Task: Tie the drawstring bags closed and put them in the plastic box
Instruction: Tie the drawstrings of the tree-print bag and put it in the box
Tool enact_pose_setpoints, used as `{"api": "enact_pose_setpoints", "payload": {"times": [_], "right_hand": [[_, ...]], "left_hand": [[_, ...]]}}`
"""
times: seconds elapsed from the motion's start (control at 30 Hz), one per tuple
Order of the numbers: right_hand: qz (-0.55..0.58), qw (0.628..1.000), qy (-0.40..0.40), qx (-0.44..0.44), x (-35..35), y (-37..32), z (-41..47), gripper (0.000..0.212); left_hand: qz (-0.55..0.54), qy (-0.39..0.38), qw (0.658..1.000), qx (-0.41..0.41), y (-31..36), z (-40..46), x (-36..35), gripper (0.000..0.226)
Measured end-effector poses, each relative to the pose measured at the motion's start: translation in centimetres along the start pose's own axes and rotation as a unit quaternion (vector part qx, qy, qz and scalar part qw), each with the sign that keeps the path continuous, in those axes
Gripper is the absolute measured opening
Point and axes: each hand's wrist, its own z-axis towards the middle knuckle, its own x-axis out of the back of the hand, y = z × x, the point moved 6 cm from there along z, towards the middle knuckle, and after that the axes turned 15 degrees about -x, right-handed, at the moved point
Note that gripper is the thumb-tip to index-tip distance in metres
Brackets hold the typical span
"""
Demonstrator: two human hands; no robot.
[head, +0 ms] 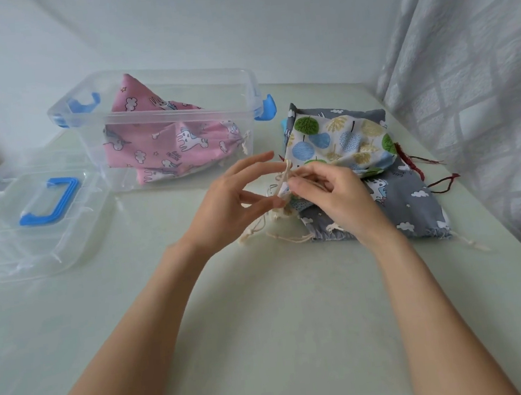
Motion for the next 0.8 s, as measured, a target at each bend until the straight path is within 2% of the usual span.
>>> {"api": "enact_pose_setpoints", "payload": {"times": [0.07, 0.1, 0.23, 0.4, 0.53, 0.6, 0.67, 0.8], "right_hand": [[-0.026, 1.0, 0.006, 0.005, -0.3, -0.2, -0.3, 0.035], [-0.05, 0.998, 0.03, 0.015, -0.3, -0.3, -0.4, 0.035], [-0.078, 0.988, 0.118, 0.055, -0.1, -0.8, -0.5, 0.023], [-0.048, 0.99, 0.123, 0.054, 0.3, -0.6, -0.5, 0.024], [-0.036, 0.992, 0.114, 0.052, 0.3, -0.5, -0.4, 0.024], [-0.036, 0.992, 0.111, 0.048, 0.3, -0.4, -0.4, 0.024], [-0.028, 0.993, 0.107, 0.032, 0.3, -0.3, -0.2, 0.025], [0.02, 0.995, 0.093, 0.011, 0.6, -0.2, 0.1, 0.022]], "left_hand": [[0.024, -0.001, 0.999, -0.03, 0.3, 0.1, -0.2, 0.041], [0.034, -0.003, 0.998, -0.046, 0.5, 0.1, -0.4, 0.04], [0.057, 0.013, 0.996, -0.069, 1.0, 0.2, -0.6, 0.038], [0.068, 0.129, 0.989, -0.035, 0.5, 0.1, 0.9, 0.017], [0.087, 0.083, 0.992, -0.03, 0.0, 0.5, -0.4, 0.019], [0.09, 0.092, 0.991, -0.026, -0.3, 0.7, -0.6, 0.01], [0.071, 0.116, 0.991, -0.008, -0.5, 0.7, -0.4, 0.002], [-0.058, 0.151, 0.986, 0.05, -1.1, 0.5, -0.4, 0.009]]}}
